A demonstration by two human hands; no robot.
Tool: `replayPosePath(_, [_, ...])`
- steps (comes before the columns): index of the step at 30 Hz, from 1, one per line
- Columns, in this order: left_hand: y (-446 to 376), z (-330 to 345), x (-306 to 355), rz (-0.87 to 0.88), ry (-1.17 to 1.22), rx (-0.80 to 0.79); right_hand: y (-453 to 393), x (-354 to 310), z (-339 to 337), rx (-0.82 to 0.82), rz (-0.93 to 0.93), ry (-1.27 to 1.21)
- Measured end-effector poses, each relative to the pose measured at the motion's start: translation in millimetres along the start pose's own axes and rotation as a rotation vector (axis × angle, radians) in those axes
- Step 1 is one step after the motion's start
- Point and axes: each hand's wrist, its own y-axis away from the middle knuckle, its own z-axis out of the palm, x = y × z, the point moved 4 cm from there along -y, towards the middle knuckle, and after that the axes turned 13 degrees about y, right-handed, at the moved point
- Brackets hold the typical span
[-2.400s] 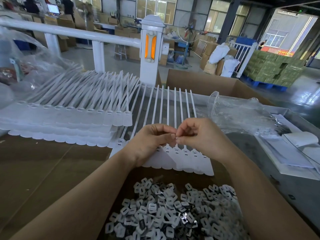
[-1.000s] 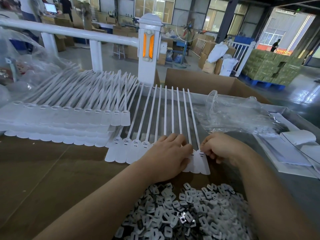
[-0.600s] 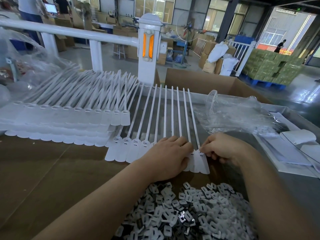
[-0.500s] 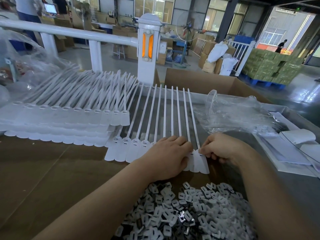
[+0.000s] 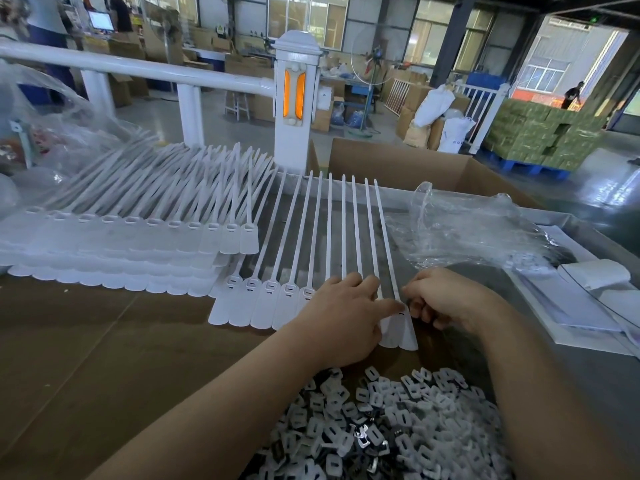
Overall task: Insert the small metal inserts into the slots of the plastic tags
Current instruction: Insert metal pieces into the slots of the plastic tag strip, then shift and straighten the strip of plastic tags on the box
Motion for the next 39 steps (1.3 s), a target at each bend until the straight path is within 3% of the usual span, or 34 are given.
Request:
replayPosePath(14, [-1, 3, -8, -0.078, 0.118, -0.030, 4, -12, 6, 0.057, 0.001, 0.177])
replayPosePath(25, [14, -5, -25, 0.005, 0.295, -0.178, 5, -15, 3, 0.078, -0.128, -0.029])
replayPosePath(31, [17, -15, -33, 0.082, 0.154, -0.005, 8, -12, -8, 0.252, -0.154, -0.172])
replayPosePath(39, [24, -9, -68, -0.140, 0.141, -0.110, -6, -1, -7, 0.411, -0.090, -0.191])
